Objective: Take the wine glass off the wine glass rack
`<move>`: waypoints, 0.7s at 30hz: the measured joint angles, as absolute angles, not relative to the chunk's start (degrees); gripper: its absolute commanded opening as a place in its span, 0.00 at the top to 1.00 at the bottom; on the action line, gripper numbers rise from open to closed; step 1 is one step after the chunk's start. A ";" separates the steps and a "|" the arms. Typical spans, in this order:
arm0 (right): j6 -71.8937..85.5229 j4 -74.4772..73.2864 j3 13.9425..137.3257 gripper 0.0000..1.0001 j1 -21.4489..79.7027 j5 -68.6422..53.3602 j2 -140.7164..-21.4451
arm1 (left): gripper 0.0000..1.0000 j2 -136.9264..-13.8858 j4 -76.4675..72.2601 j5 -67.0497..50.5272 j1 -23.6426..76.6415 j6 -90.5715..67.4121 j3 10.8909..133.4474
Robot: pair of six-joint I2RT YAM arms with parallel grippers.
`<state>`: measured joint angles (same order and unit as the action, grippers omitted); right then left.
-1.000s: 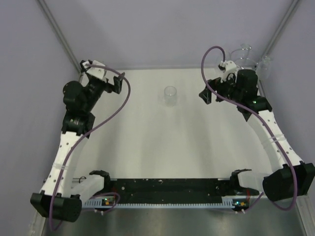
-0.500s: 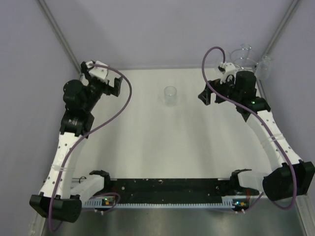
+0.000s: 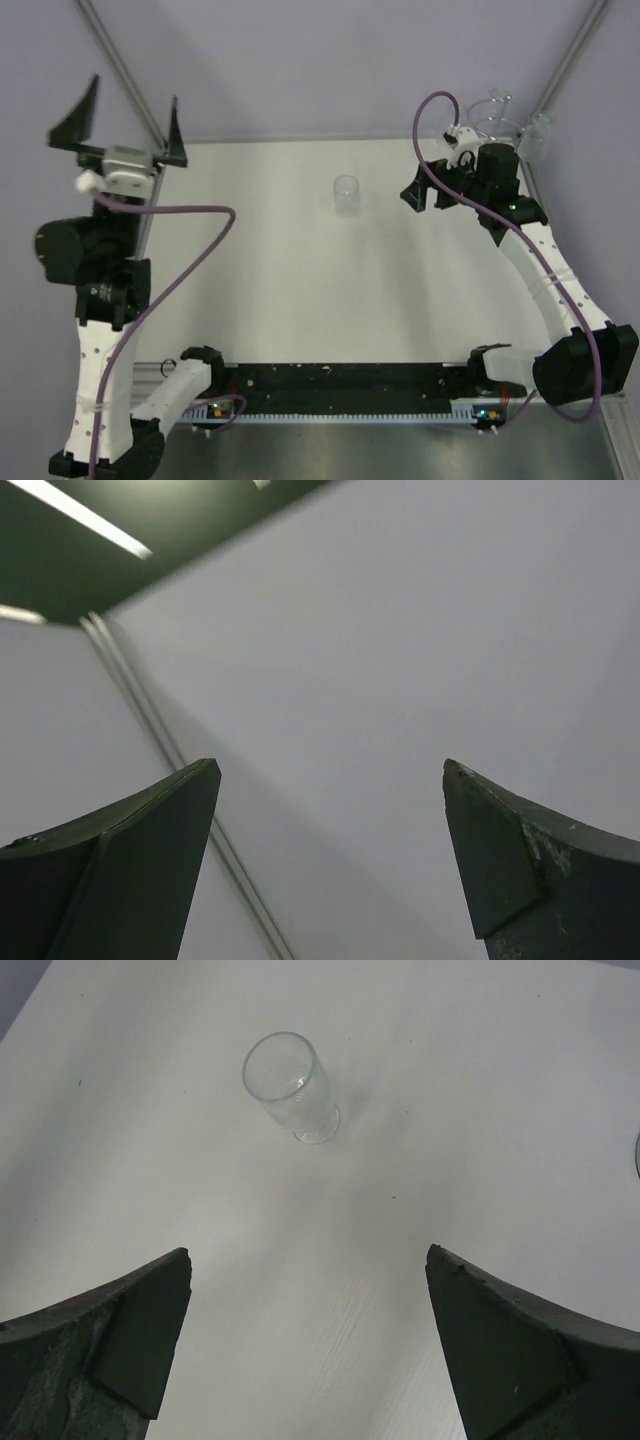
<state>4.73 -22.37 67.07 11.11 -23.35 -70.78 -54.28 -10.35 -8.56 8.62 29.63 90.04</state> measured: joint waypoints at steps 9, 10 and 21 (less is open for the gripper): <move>4.12 -23.90 67.66 0.01 11.11 -23.38 -70.85 | 0.01 -49.23 8.69 -11.46 8.60 16.16 39.72; 4.03 -24.23 68.05 0.01 11.11 -23.42 -70.96 | 0.01 -48.93 11.55 -12.03 8.62 15.44 38.63; 1.61 -30.57 80.25 0.01 11.11 -24.36 -74.85 | 0.02 -60.86 2.57 -8.67 8.60 22.57 90.76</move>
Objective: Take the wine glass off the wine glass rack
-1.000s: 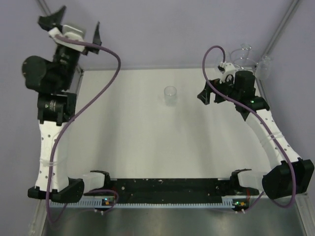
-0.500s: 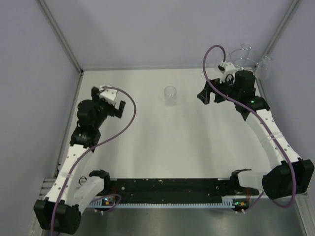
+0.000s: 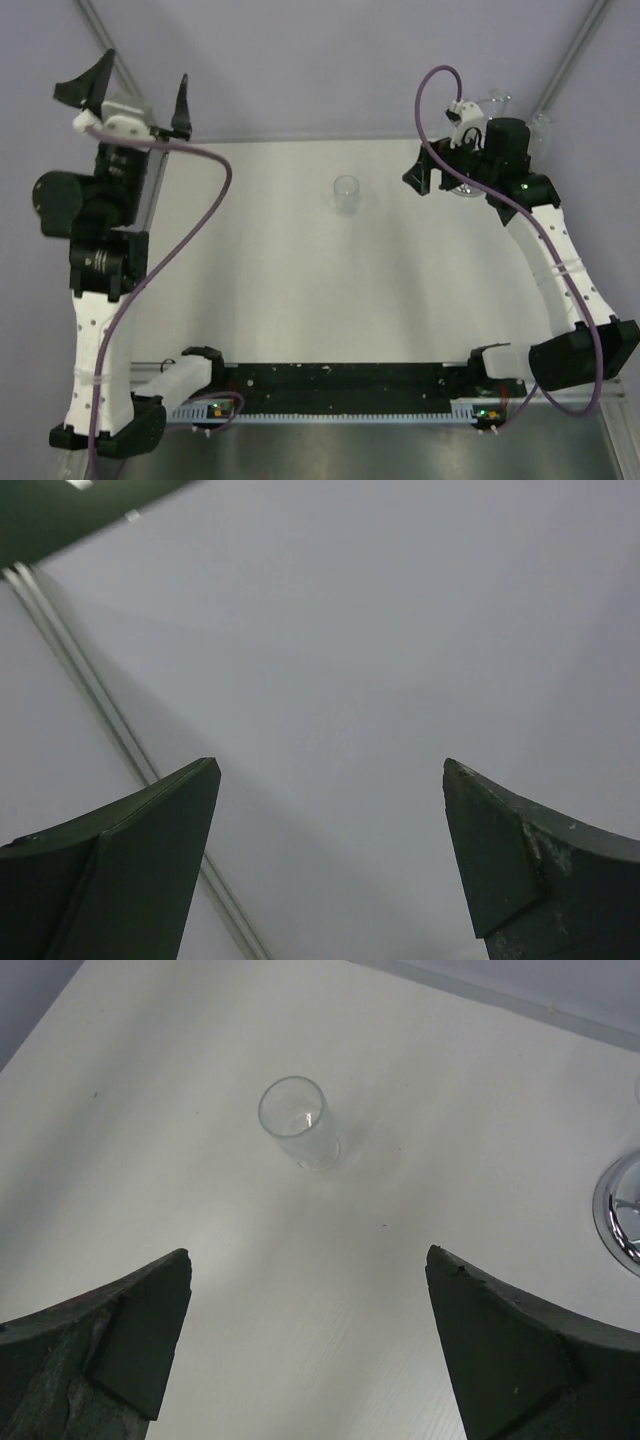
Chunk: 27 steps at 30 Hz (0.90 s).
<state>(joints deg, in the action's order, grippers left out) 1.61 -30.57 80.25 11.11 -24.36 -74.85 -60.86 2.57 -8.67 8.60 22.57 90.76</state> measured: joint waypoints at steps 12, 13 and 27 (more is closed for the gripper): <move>-2.00 -33.93 76.58 0.01 11.11 -25.63 -71.29 | 0.24 -40.36 2.52 -11.46 8.62 17.96 47.97; -2.04 -34.13 75.29 0.02 11.11 -25.82 -70.39 | 0.24 -41.54 6.50 -11.60 8.62 17.17 44.66; -2.39 -34.81 74.13 0.01 11.11 -28.82 -72.93 | 0.02 -54.52 11.99 -10.35 8.19 14.00 76.64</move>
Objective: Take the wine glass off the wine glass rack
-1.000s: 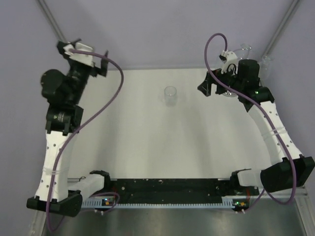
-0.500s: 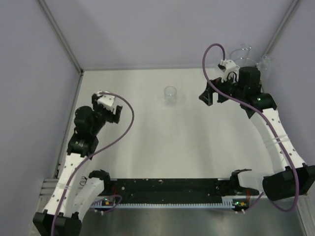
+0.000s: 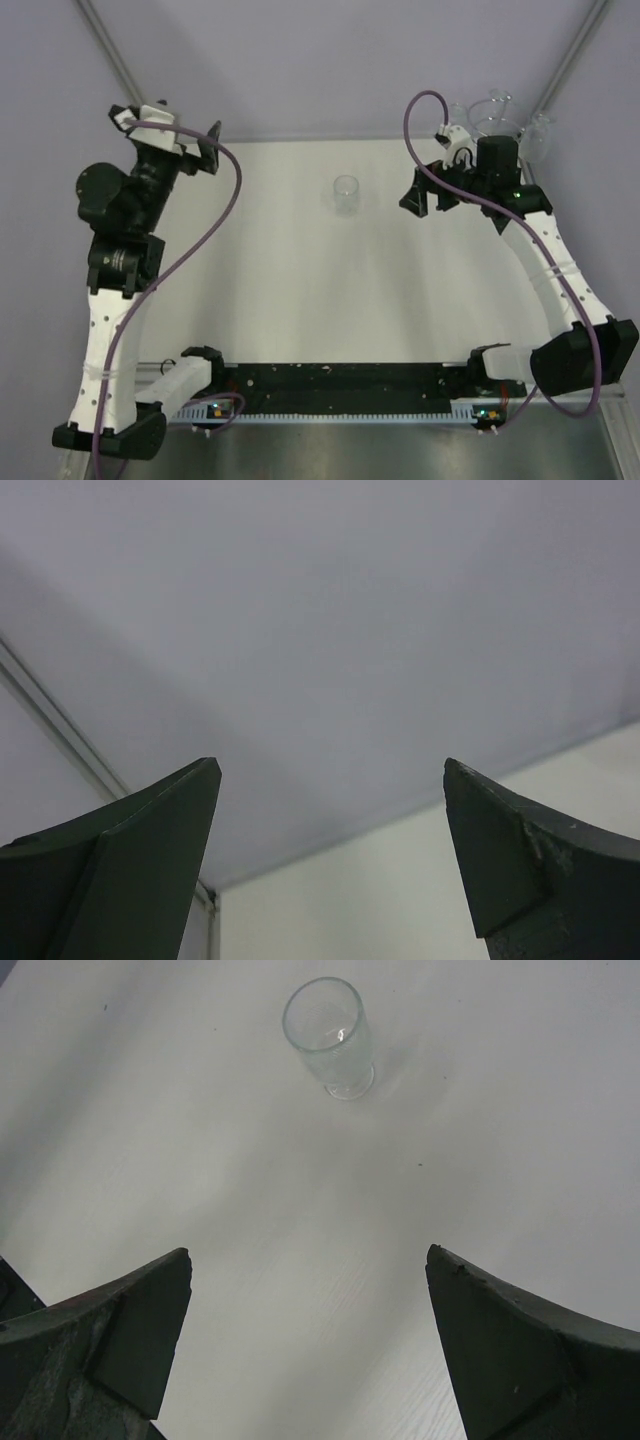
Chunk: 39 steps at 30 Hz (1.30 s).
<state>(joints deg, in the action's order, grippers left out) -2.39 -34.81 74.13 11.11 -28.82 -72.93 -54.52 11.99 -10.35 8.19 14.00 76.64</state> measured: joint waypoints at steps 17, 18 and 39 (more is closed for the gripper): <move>-1.93 -34.09 74.24 0.01 11.11 -29.61 -72.58 | 1.00 -49.01 15.88 -19.09 8.12 2.76 47.77; -1.93 -34.09 74.24 0.01 11.11 -29.58 -72.49 | 1.00 -49.15 16.88 -19.66 8.10 2.11 47.66; -4.36 -33.54 90.67 0.01 10.72 -19.81 -73.23 | 0.90 -60.34 2.17 -18.28 7.90 3.60 83.05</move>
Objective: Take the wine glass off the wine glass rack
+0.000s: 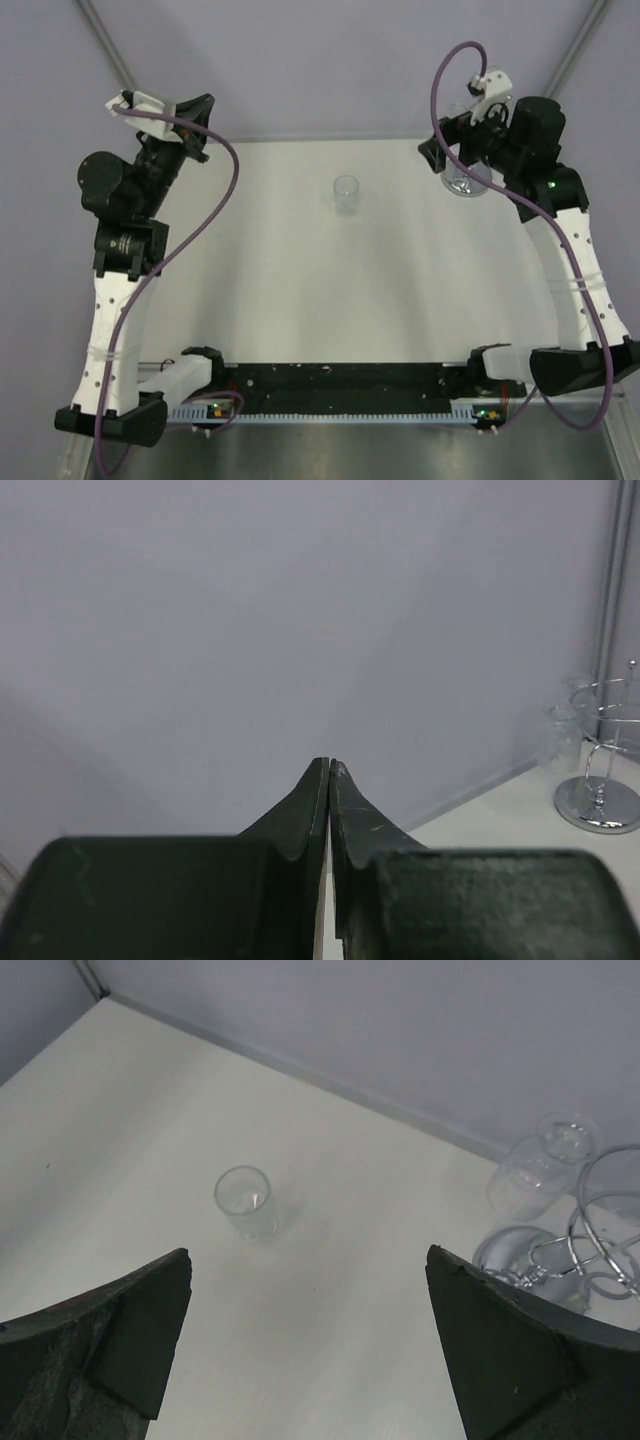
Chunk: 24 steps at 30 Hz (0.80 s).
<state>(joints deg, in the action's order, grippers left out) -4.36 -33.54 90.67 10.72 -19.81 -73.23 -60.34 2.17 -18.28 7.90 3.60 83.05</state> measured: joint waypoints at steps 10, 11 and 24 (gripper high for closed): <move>-2.42 -37.98 100.88 0.05 -2.37 -17.61 -80.36 | 0.01 -57.08 -1.15 -25.67 9.63 -1.32 63.86; -2.57 -39.11 101.41 0.05 -4.60 -17.45 -81.19 | 0.01 -57.74 -0.25 -26.17 10.33 -1.83 61.32; -6.85 -40.38 102.50 0.02 -23.03 -17.08 -91.72 | 0.03 -70.19 0.67 -32.16 21.56 3.70 59.44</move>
<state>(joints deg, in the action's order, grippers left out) -6.85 -40.38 102.50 -23.03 -17.08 -91.72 -70.19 0.67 -32.16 21.56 3.70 59.44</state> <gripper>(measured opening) 0.976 0.977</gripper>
